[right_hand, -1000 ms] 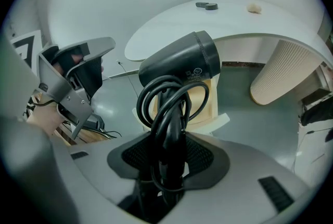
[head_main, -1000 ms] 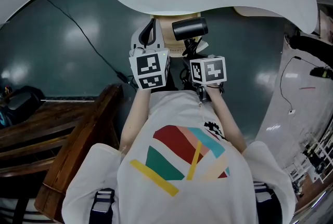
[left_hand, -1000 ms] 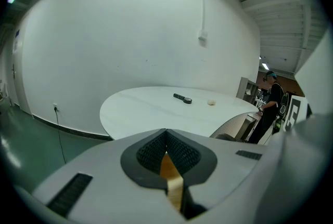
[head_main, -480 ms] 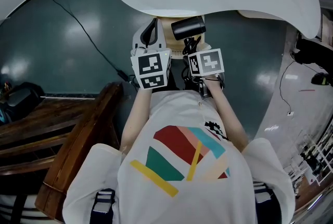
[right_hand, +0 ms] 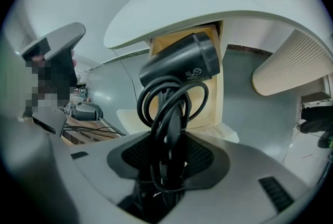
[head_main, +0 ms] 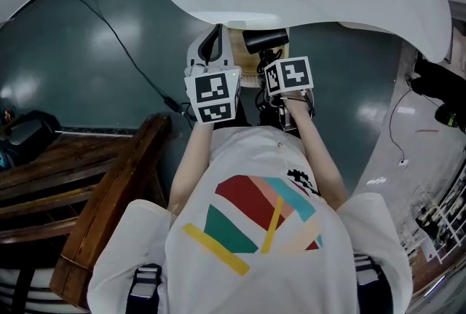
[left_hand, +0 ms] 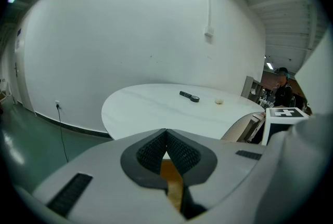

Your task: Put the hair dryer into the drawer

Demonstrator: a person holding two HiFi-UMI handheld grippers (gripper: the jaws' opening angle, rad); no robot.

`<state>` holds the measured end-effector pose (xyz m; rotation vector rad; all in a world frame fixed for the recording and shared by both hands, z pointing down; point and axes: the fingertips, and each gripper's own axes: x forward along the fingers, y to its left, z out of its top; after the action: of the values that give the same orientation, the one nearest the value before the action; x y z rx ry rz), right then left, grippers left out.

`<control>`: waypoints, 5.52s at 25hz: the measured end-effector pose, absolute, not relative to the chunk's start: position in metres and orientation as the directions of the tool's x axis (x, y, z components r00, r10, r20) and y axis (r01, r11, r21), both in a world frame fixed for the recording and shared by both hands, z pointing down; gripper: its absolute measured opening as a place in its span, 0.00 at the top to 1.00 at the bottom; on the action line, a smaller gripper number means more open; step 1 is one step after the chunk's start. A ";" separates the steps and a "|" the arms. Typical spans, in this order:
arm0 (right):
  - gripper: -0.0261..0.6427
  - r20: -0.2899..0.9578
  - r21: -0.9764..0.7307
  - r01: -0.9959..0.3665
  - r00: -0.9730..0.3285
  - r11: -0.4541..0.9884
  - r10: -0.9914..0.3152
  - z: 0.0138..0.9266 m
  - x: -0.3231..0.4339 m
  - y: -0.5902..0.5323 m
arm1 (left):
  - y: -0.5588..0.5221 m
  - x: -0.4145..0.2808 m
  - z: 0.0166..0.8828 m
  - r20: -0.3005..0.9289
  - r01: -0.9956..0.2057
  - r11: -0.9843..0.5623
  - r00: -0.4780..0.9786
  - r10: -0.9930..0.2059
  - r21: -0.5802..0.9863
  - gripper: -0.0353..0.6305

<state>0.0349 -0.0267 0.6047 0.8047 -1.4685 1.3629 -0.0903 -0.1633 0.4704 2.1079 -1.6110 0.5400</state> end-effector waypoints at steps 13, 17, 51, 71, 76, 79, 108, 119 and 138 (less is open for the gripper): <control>0.68 0.927 -0.354 -0.913 -0.314 0.202 0.205 0.614 0.033 -0.046 | -0.184 -0.092 0.471 0.548 -0.971 -0.218 0.234 -0.803 0.095 0.92; 0.68 0.924 -0.362 -0.912 -0.324 0.192 0.204 0.619 0.033 -0.063 | -0.191 -0.091 0.471 0.550 -0.973 -0.213 0.228 -0.804 0.091 0.92; 0.73 0.901 -0.205 -0.923 -0.307 0.325 -0.305 0.666 0.015 -0.164 | -0.192 -0.097 0.484 0.579 -0.978 -0.192 0.202 -0.790 0.081 0.92; 0.95 0.914 -0.135 -0.938 -0.243 0.320 -0.326 0.674 0.023 -0.143 | -0.171 -0.097 0.485 0.575 -0.972 -0.224 0.226 -0.786 0.075 0.92; 0.95 0.911 -0.140 -0.941 -0.244 0.309 -0.331 0.669 0.024 -0.145 | -0.170 -0.097 0.481 0.564 -0.970 -0.229 0.233 -0.792 0.080 0.92; 0.95 0.909 -0.142 -0.940 -0.248 0.309 -0.336 0.665 0.027 -0.147 | -0.171 -0.092 0.478 0.560 -0.969 -0.233 0.237 -0.794 0.079 0.92; 0.95 0.613 -0.190 -0.900 -0.420 0.392 -0.669 0.437 0.043 -0.167 | -0.177 -0.069 0.383 0.380 -0.976 -0.210 0.215 -0.900 0.056 0.92; 0.95 0.366 -0.145 -0.901 -0.434 0.410 -0.824 0.318 0.052 -0.189 | -0.182 -0.065 0.307 0.263 -0.978 -0.203 0.206 -0.943 0.037 0.92; 0.95 0.200 -0.028 -0.886 -0.459 0.463 -0.866 0.265 0.046 -0.170 | -0.175 -0.079 0.239 0.094 -0.984 -0.174 0.170 -0.981 -0.040 0.92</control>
<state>0.0458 -0.1698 0.2654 1.5389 -2.5491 0.1910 -0.0790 -0.1751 0.2393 2.3793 -1.9994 0.1522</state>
